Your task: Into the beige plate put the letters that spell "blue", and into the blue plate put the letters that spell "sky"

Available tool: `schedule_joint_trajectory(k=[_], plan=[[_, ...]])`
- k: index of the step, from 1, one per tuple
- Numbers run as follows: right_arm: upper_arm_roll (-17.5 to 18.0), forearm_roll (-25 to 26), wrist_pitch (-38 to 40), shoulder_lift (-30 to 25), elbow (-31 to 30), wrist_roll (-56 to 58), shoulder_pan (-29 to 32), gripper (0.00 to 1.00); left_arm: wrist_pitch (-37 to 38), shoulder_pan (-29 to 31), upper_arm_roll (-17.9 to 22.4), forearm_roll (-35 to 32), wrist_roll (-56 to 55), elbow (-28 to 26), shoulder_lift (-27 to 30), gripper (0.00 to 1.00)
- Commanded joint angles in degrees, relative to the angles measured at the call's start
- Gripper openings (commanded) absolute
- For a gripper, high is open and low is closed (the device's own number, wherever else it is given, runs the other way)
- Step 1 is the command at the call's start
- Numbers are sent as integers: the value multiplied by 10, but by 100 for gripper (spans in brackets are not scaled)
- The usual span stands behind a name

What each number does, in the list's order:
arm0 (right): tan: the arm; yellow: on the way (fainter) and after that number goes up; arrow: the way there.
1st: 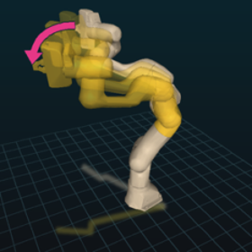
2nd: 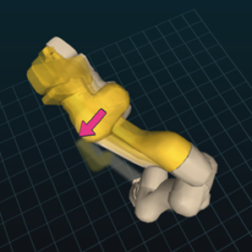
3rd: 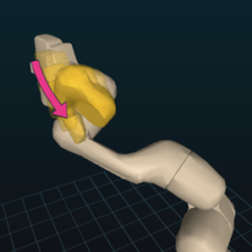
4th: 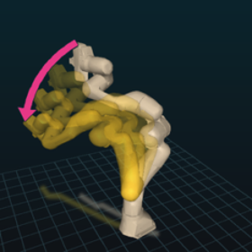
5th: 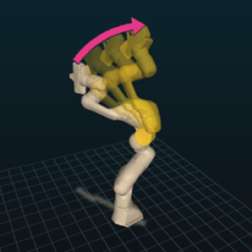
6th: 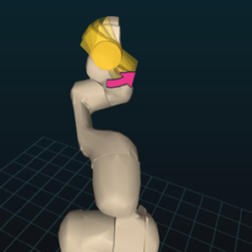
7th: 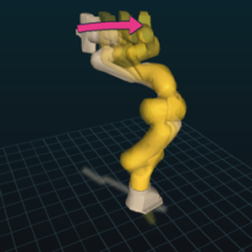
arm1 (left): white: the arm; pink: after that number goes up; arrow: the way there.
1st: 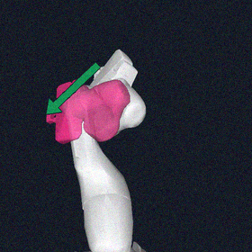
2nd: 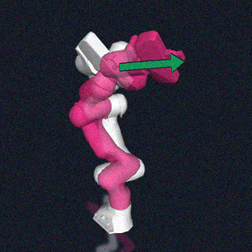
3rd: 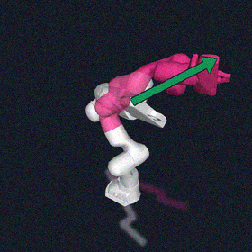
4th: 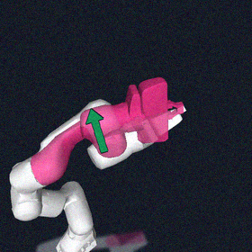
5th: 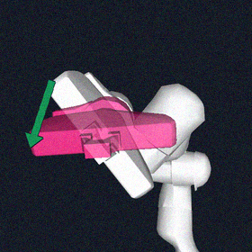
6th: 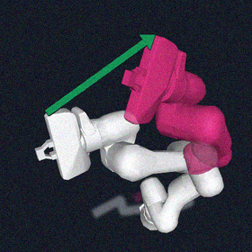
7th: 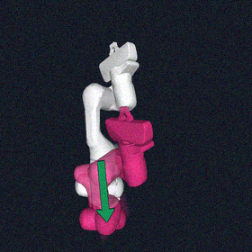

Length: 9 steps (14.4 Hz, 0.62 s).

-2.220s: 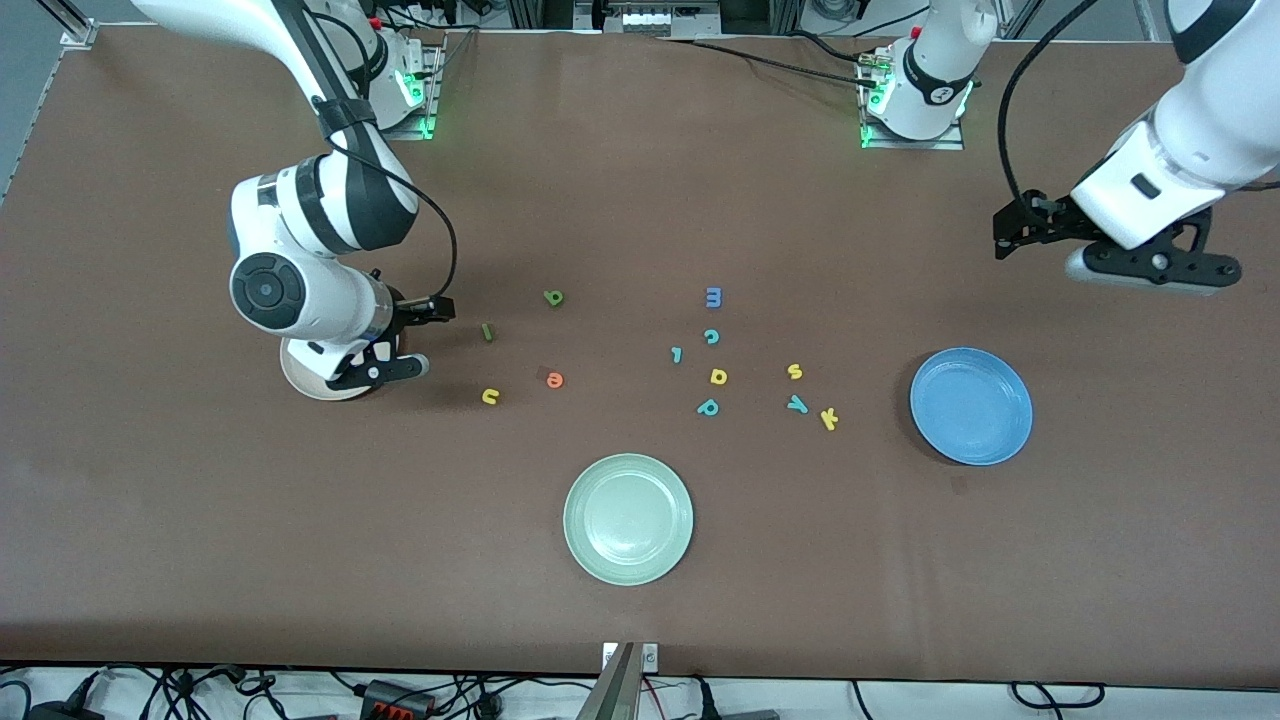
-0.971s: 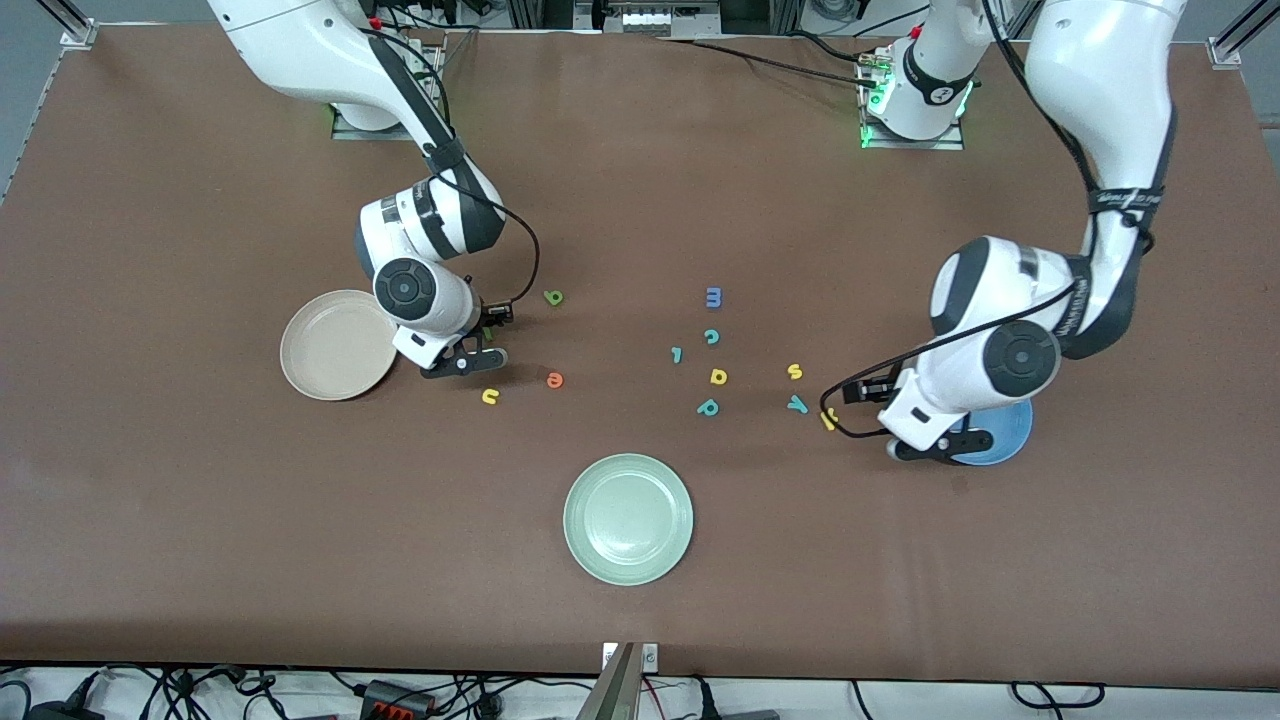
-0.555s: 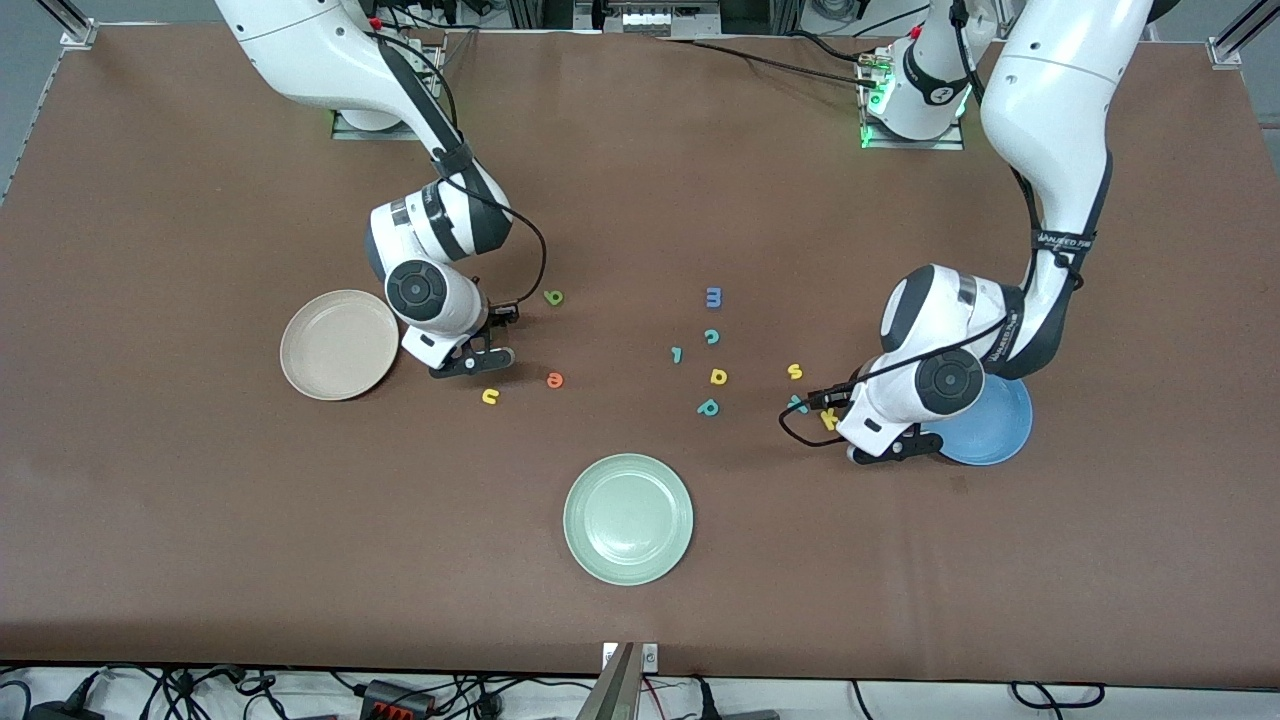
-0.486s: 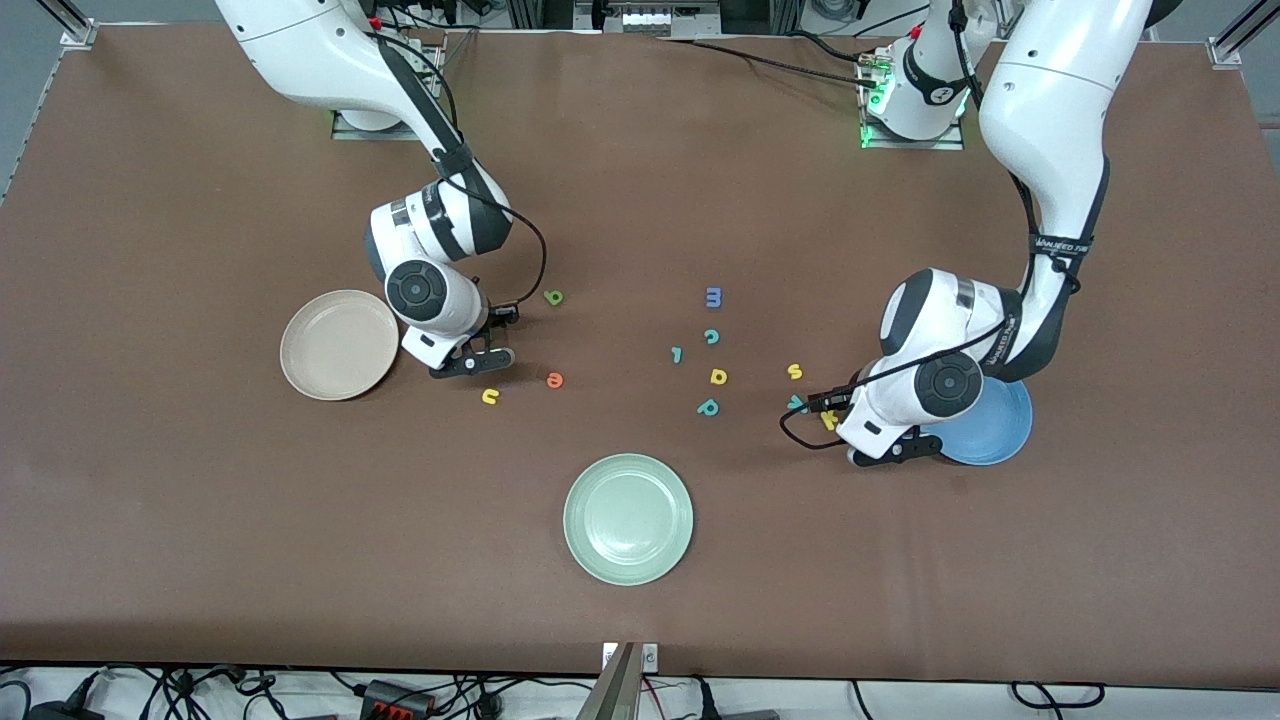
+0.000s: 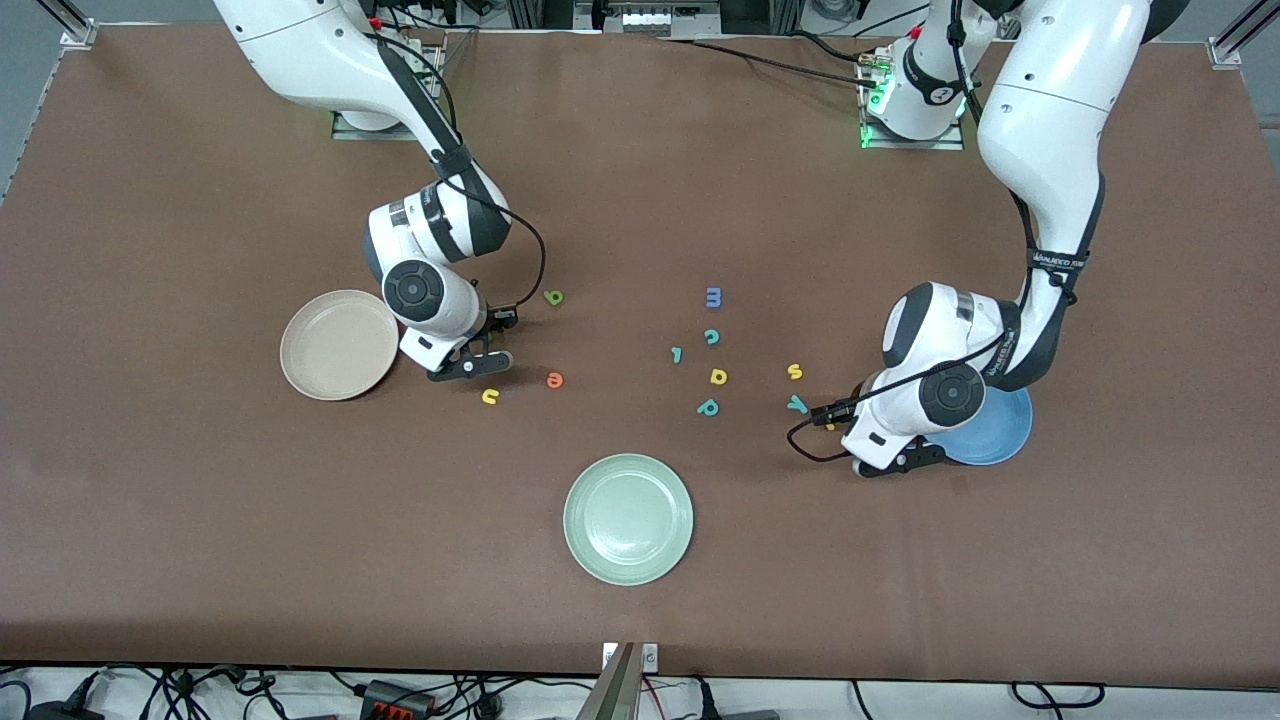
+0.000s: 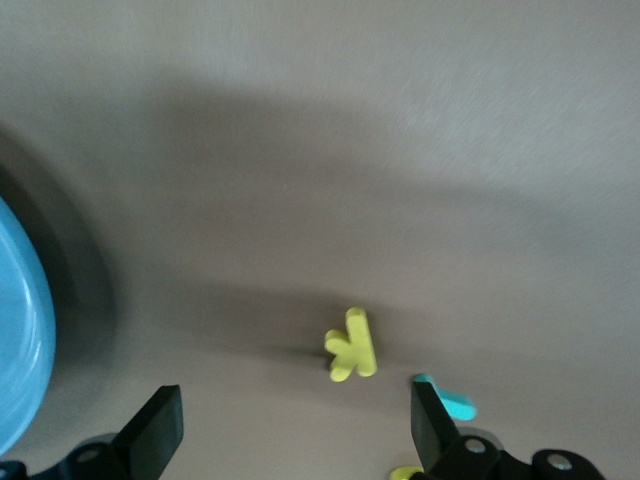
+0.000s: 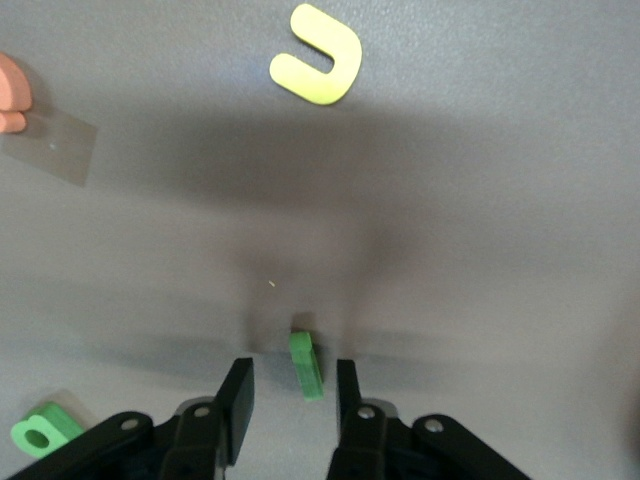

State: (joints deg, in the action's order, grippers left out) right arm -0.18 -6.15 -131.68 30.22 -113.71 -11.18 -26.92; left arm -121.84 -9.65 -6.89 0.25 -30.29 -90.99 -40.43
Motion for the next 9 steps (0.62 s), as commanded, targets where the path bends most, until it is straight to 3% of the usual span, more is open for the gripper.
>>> schedule_joint_trajectory(k=[1, 3, 5, 9], plan=[[-2, 3, -2, 4, 7, 5, -2, 33, 6, -2, 0, 10, -30, 25, -14, 100], [-1, 3, -2, 5, 7, 5, -2, 26, -10, -3, 0, 6, -40, 25, -32, 100], [-2, 3, -3, 9, 7, 5, -2, 26, -64, -3, 1, 2, -54, 20, -33, 100], [-2, 3, -3, 9, 7, 5, -2, 26, -67, -8, 0, 3, -71, 9, -34, 94]])
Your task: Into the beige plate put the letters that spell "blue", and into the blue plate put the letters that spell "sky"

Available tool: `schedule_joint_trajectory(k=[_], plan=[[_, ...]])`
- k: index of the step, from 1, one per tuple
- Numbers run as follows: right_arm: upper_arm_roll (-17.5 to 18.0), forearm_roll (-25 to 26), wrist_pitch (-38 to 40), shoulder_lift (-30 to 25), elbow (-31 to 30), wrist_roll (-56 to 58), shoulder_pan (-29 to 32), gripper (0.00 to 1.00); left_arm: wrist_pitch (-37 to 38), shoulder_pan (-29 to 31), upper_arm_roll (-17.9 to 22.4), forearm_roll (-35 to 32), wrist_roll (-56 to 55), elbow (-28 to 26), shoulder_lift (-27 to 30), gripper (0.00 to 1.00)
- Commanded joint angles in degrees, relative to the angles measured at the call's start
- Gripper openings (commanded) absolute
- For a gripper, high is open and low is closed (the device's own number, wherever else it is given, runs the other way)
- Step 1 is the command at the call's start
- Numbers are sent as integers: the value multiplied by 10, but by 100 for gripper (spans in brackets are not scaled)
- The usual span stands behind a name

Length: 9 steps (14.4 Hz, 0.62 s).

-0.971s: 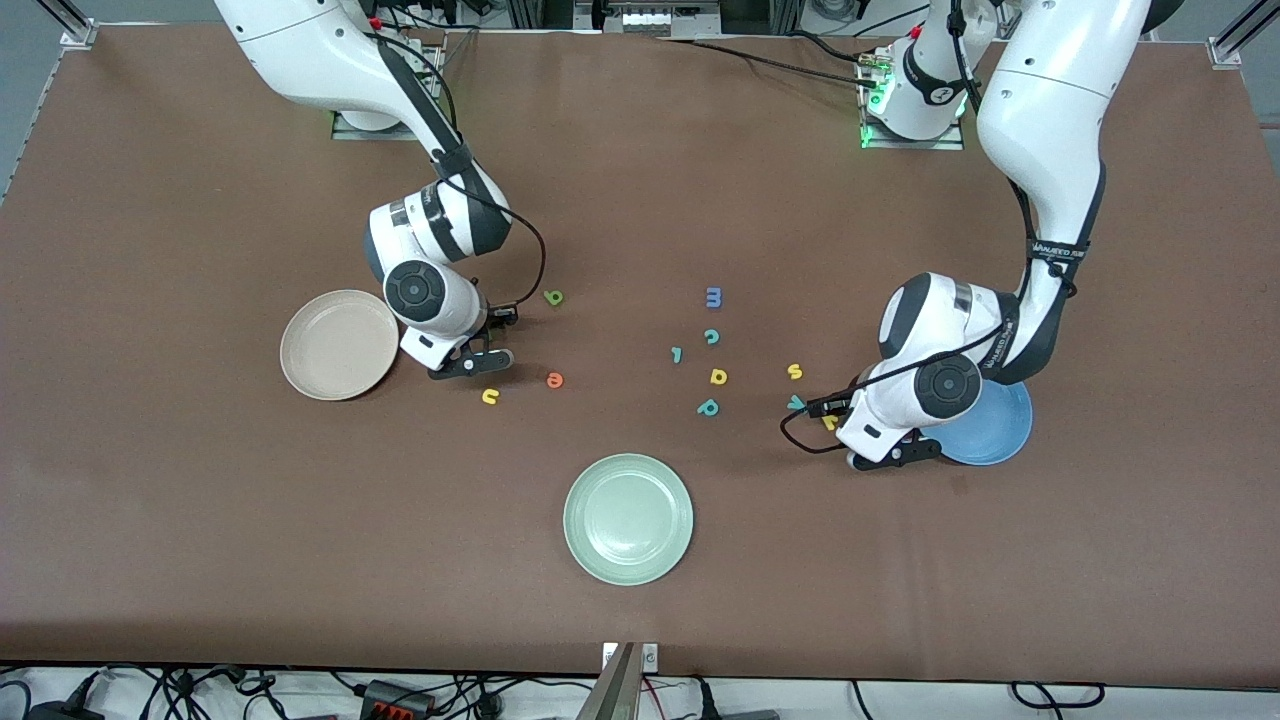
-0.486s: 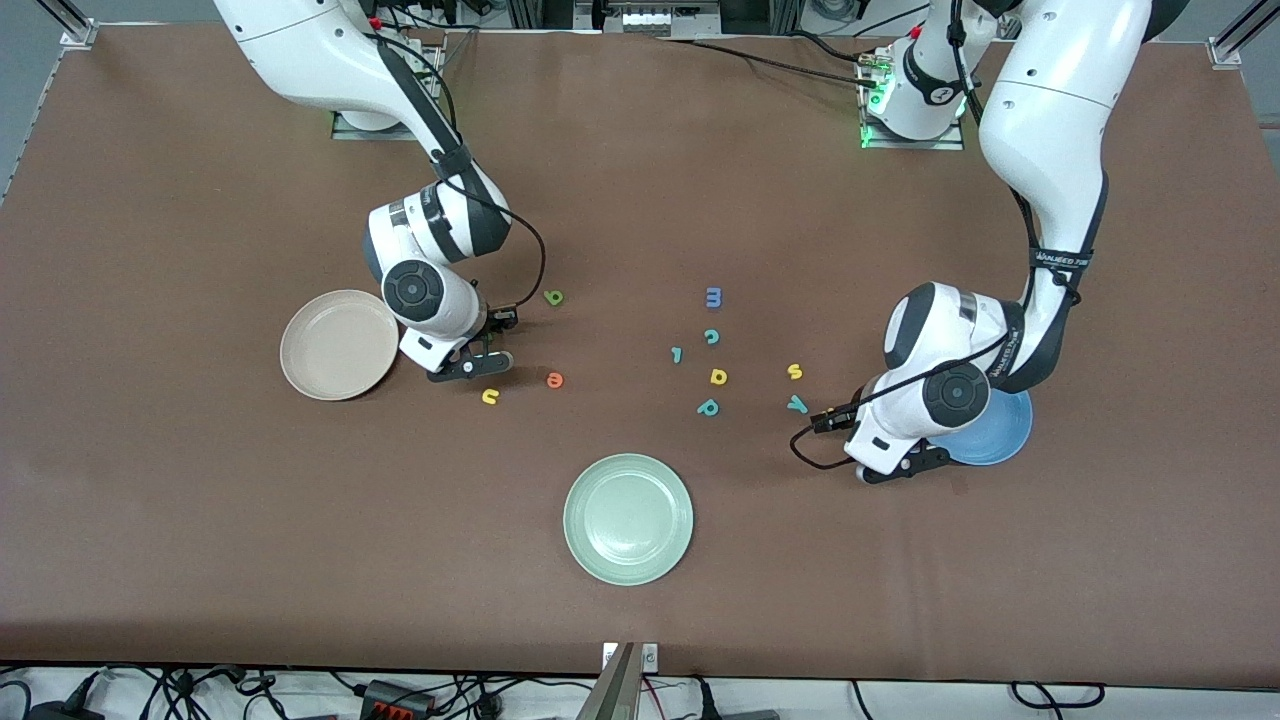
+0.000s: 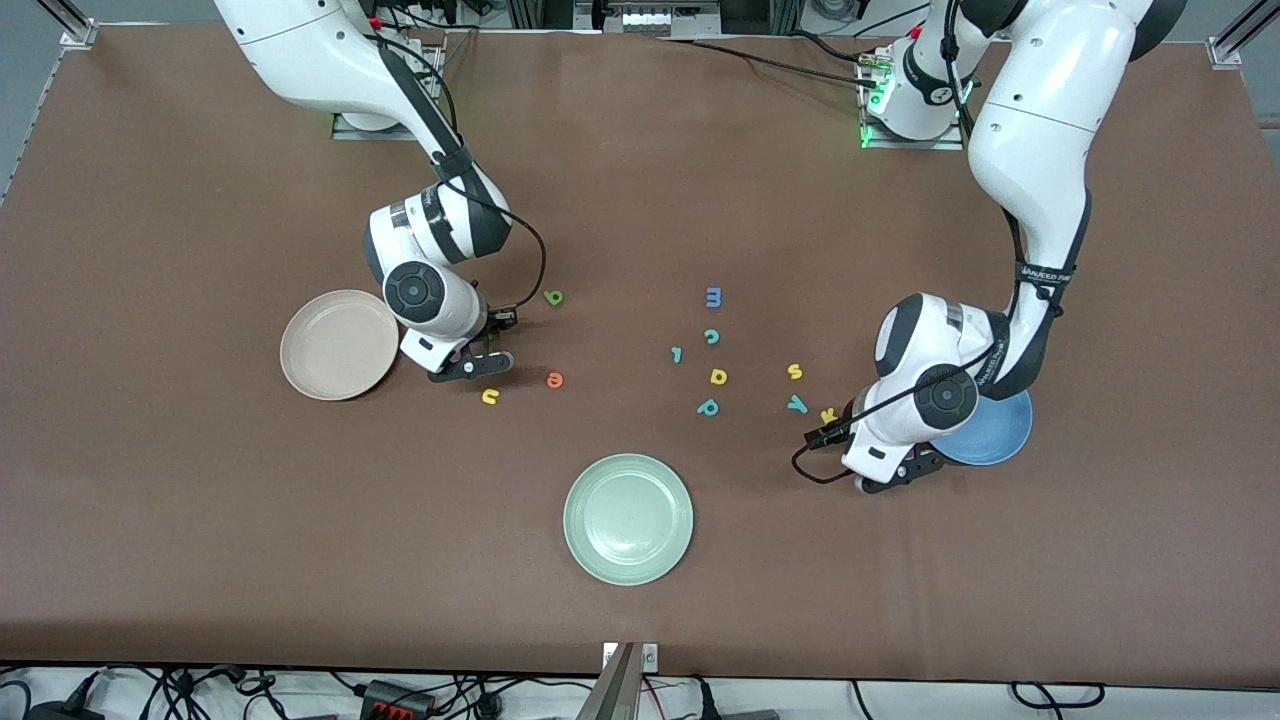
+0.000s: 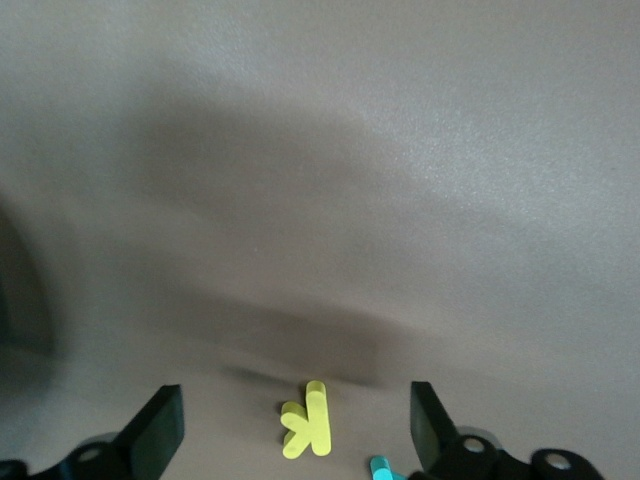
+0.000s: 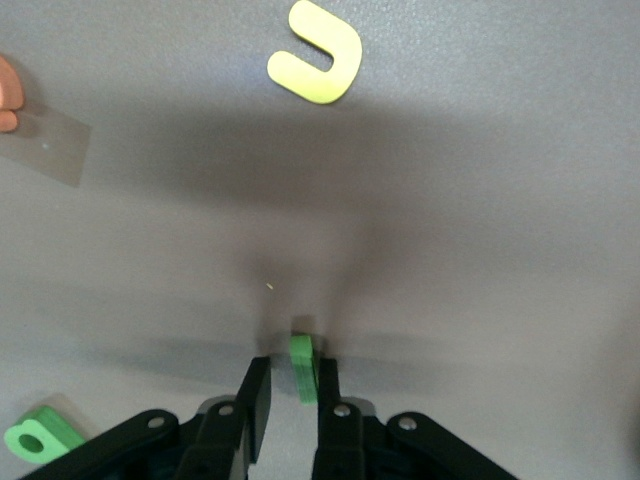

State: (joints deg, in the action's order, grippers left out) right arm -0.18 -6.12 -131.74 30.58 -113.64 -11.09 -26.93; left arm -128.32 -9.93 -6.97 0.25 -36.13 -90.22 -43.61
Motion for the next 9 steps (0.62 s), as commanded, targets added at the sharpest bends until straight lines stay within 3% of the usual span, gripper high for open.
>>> schedule_joint_trajectory(k=[1, 3, 9], plan=[[-2, 3, -2, 4, 6, 5, -2, 19, -2, -3, 1, 3, -12, -4, -2, 92], [-2, 2, 1, 1, 7, 23, 1, 0, -1, -2, 1, 3, -35, -20, 1, 87], [-12, 3, 58, -75, 7, 29, 63, 0, 3, -8, 1, 2, -55, -24, 3, 61]])
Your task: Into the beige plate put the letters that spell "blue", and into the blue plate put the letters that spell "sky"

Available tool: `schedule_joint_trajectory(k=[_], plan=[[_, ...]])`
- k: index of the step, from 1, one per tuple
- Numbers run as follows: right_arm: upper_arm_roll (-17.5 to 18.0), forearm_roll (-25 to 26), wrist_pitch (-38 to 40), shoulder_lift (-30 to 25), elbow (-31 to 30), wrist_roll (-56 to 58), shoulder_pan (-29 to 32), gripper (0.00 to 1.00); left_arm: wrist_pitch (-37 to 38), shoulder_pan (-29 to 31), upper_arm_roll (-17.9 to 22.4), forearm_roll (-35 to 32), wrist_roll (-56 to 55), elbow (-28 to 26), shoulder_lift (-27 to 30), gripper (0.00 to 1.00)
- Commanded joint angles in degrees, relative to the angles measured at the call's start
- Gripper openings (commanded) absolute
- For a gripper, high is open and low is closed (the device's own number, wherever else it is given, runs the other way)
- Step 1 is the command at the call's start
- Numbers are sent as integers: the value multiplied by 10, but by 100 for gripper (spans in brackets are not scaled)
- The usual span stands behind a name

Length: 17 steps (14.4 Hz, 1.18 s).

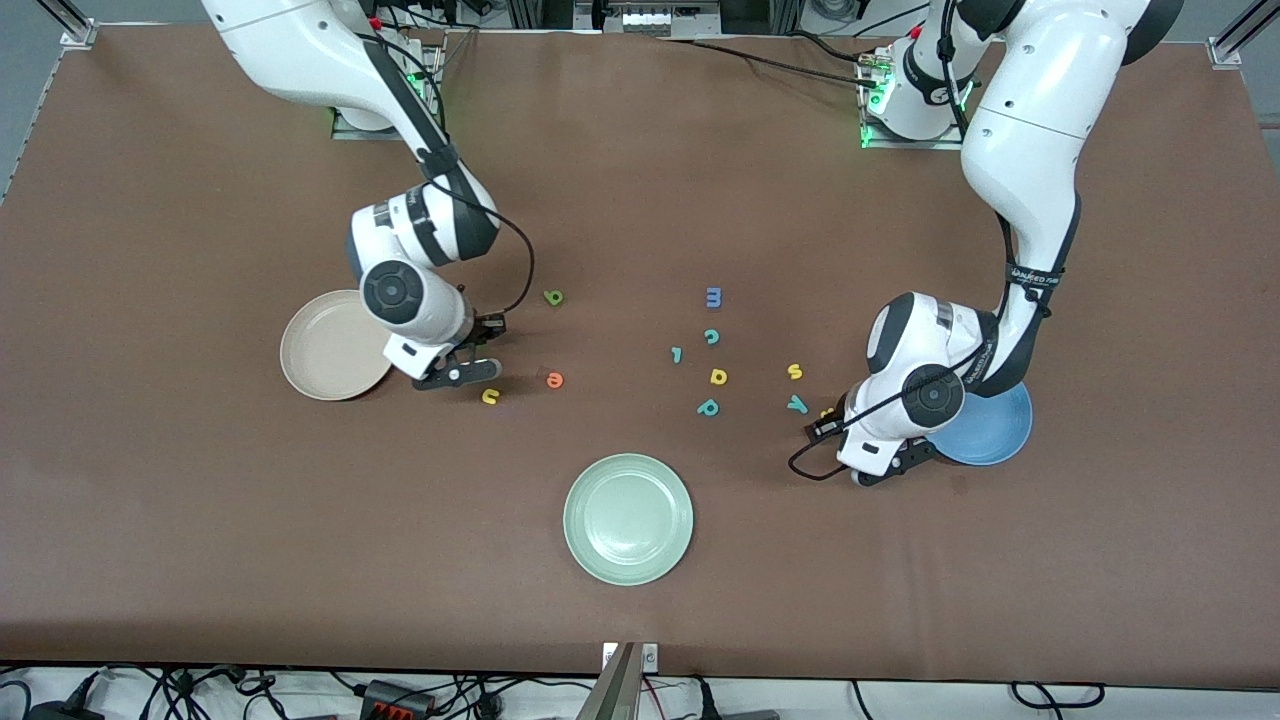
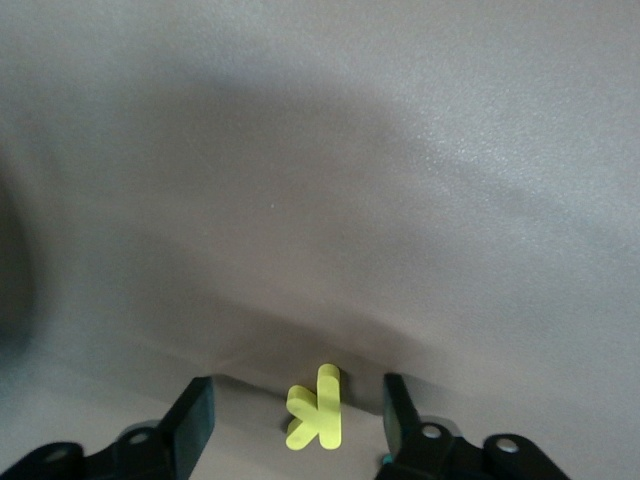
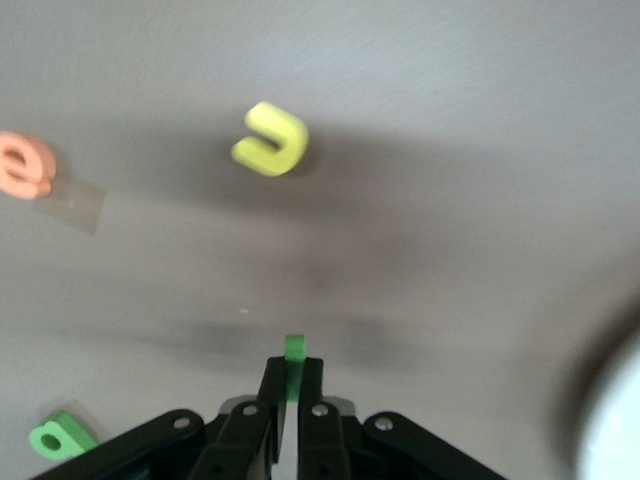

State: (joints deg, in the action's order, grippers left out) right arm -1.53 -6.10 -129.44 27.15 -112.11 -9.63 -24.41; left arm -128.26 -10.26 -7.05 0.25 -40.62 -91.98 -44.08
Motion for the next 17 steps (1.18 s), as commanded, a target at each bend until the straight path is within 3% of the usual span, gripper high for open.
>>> schedule_joint_trajectory(k=[1, 4, 7, 10, 11, 12, 13, 17], plan=[[-5, 4, 53, -52, -9, 19, 56, 0, 3, -5, 1, 2, -10, -7, 8, 58], [-40, 5, 111, -59, -13, 37, 93, 0, 18, -5, 1, 2, -10, -7, 9, 47], [-44, 8, 113, -40, -25, 94, 145, 0, 16, -5, -2, 2, -11, -15, 8, 35], [-43, 7, 91, -11, -28, 116, 175, 0, 15, -5, -2, 2, -11, -15, 9, 10], [-43, 7, 89, -8, -27, 116, 176, 18, 15, -5, -2, 2, -10, -15, 9, 5], [-44, 3, 91, -9, -24, 113, 179, 79, 15, -5, -2, 2, -9, -14, 9, 1], [-43, 2, 98, -16, -19, 110, 186, 100, 16, -4, -2, 1, -3, -13, 10, 1], [-18, -1, 142, -58, 15, 110, 134, 100, 36, 4, 10, -2, 29, -6, 36, 1]])
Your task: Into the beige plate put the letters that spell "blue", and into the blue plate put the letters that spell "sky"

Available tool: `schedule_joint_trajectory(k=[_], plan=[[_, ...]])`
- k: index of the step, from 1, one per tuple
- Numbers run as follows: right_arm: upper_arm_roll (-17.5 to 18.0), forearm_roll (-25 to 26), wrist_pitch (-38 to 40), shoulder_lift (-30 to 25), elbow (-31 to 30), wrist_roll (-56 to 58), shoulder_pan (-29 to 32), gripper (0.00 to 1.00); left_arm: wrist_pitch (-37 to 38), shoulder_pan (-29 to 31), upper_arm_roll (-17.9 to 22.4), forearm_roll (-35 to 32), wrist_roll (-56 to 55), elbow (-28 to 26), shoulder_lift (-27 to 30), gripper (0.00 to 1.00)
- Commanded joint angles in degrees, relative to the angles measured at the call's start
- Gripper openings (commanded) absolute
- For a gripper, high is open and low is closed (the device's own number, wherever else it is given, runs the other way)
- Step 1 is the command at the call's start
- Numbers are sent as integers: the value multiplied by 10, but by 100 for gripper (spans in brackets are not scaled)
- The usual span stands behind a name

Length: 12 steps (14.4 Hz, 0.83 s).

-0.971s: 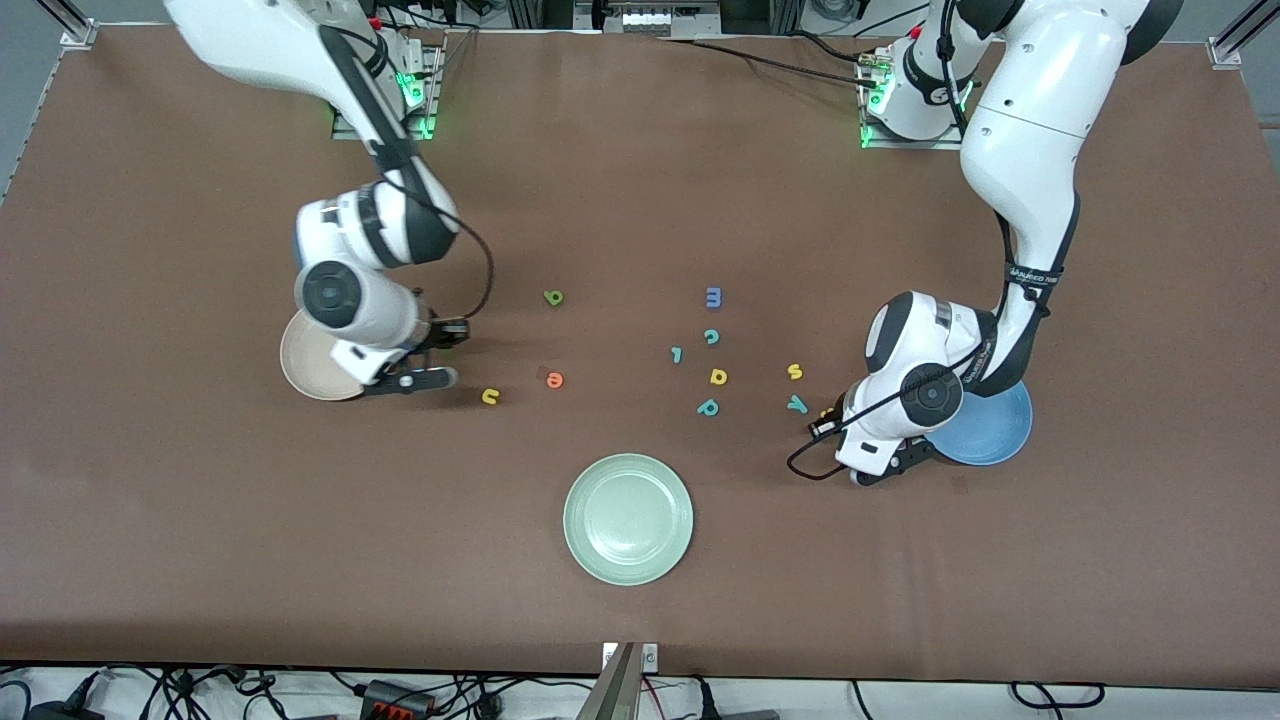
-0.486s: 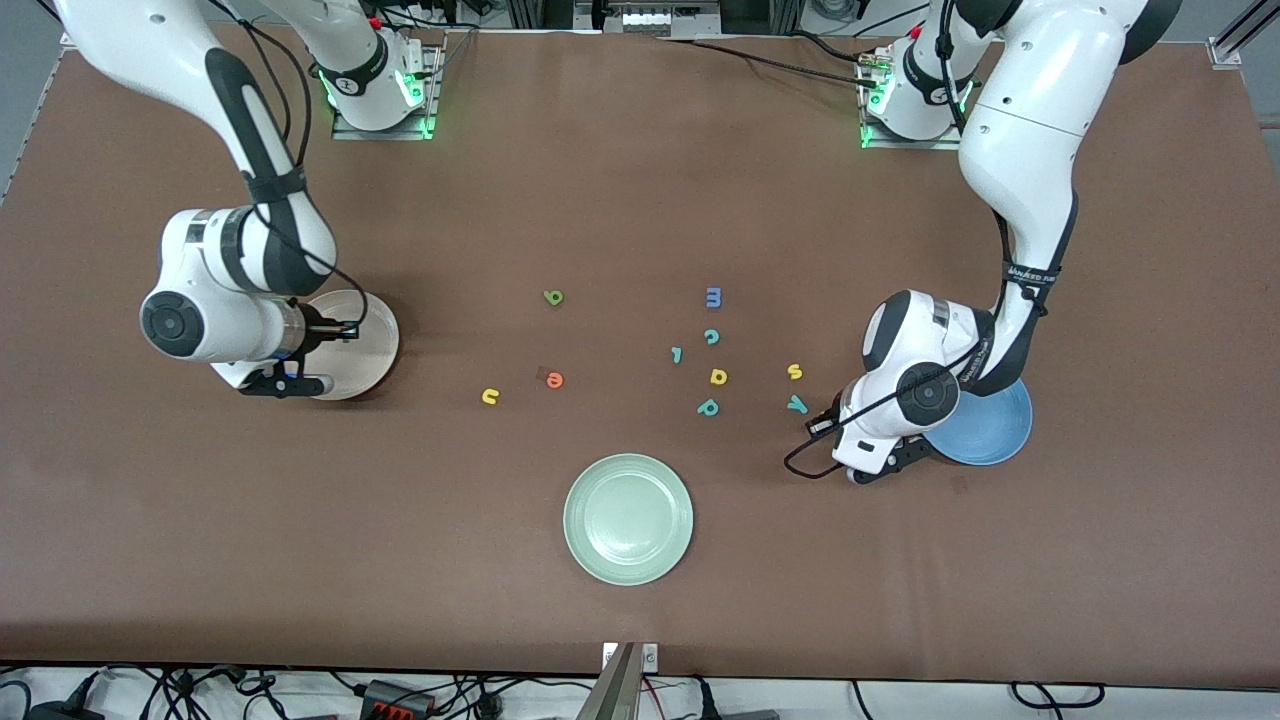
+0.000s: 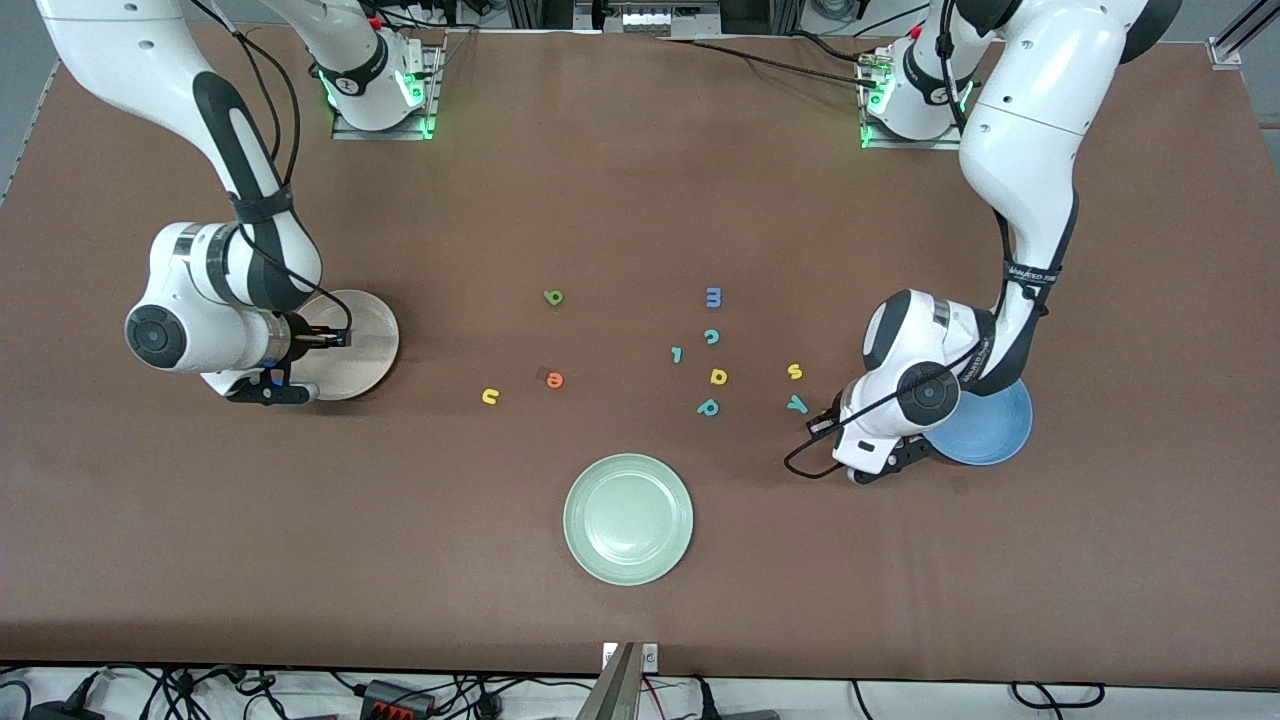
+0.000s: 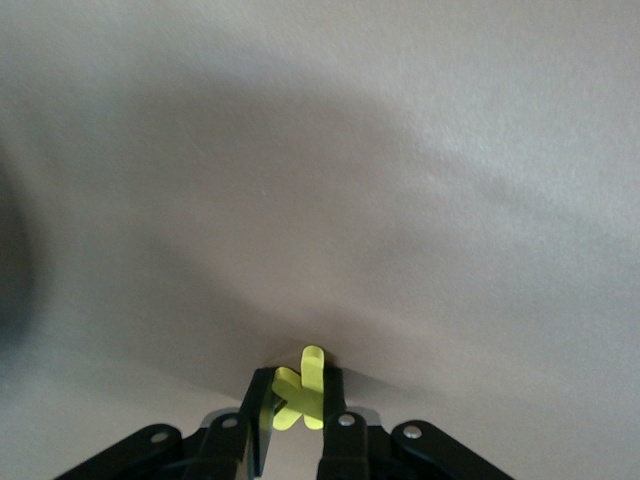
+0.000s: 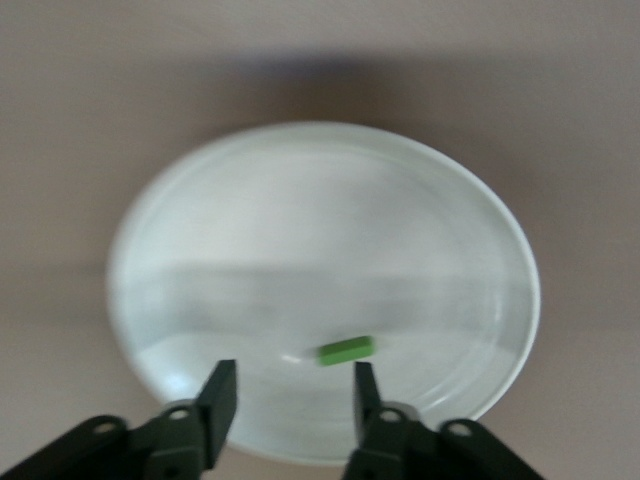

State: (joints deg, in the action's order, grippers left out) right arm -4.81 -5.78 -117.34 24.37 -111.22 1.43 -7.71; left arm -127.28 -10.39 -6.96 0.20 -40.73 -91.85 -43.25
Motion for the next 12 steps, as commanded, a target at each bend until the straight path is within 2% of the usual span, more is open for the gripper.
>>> schedule_joint_trajectory(k=[1, 3, 5, 9, 10, 11, 12], plan=[[19, -8, 15, -30, 8, -3, -54, 100, 53, 12, 19, -11, 60, 6, 33, 1], [40, -22, -13, -29, 8, -1, -97, 100, 105, 28, 28, -34, 113, 39, 35, 1], [41, -22, -44, -21, 5, 4, -155, 100, 141, 57, 28, -57, 175, 63, 35, 1], [41, -21, -96, 2, 1, -2, -249, 100, 136, 131, 21, -76, 294, 61, 25, 1], [41, -21, -116, 12, -1, -3, -273, 100, 136, 135, 21, -76, 296, 59, 22, 3], [40, -22, -137, 22, -8, -7, -298, 100, 137, 135, 21, -75, 297, 57, 22, 10], [40, -22, -163, 33, -12, -16, -308, 100, 138, 132, 21, -76, 297, 57, 22, 21]])
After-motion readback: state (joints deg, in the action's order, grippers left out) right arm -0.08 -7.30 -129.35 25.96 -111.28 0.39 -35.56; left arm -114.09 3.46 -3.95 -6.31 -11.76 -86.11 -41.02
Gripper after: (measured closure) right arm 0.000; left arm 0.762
